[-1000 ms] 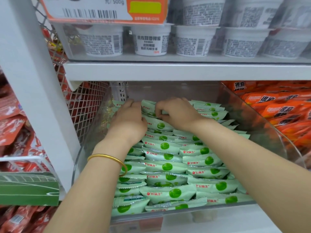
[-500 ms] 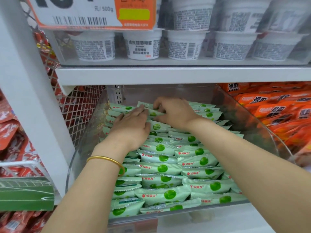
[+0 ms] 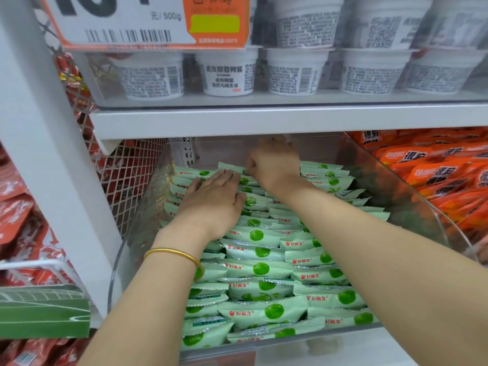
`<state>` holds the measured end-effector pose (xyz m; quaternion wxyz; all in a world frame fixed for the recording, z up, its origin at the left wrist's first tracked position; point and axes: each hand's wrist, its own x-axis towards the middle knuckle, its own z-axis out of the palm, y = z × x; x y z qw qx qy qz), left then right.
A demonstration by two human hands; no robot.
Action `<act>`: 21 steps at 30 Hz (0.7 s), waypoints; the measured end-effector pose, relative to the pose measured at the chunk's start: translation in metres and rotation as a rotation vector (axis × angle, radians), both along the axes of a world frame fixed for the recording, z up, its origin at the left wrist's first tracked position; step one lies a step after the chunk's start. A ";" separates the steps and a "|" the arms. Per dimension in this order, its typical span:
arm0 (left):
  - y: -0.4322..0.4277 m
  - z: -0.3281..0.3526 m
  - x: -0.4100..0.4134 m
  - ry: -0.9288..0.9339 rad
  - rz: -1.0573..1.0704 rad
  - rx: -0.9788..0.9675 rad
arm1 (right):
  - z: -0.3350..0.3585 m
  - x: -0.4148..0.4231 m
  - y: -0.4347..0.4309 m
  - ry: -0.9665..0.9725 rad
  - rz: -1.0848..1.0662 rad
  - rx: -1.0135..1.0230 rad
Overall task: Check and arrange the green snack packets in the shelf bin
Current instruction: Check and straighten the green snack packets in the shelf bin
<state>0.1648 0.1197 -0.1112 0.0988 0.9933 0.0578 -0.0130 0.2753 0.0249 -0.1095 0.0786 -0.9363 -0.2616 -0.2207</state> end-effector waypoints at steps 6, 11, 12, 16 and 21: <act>-0.001 -0.002 0.001 -0.031 0.013 -0.030 | 0.021 -0.014 -0.010 0.190 0.015 0.445; -0.004 0.000 0.000 -0.046 0.003 -0.019 | 0.027 -0.027 -0.032 0.361 0.025 0.905; -0.005 0.000 0.001 -0.023 0.005 0.000 | 0.027 -0.031 -0.036 0.408 0.021 1.043; -0.007 0.003 0.004 0.056 0.017 0.056 | 0.027 -0.054 -0.055 0.759 -0.008 1.535; -0.011 0.016 0.000 0.020 0.049 -0.004 | 0.024 -0.075 -0.085 0.935 -0.005 1.653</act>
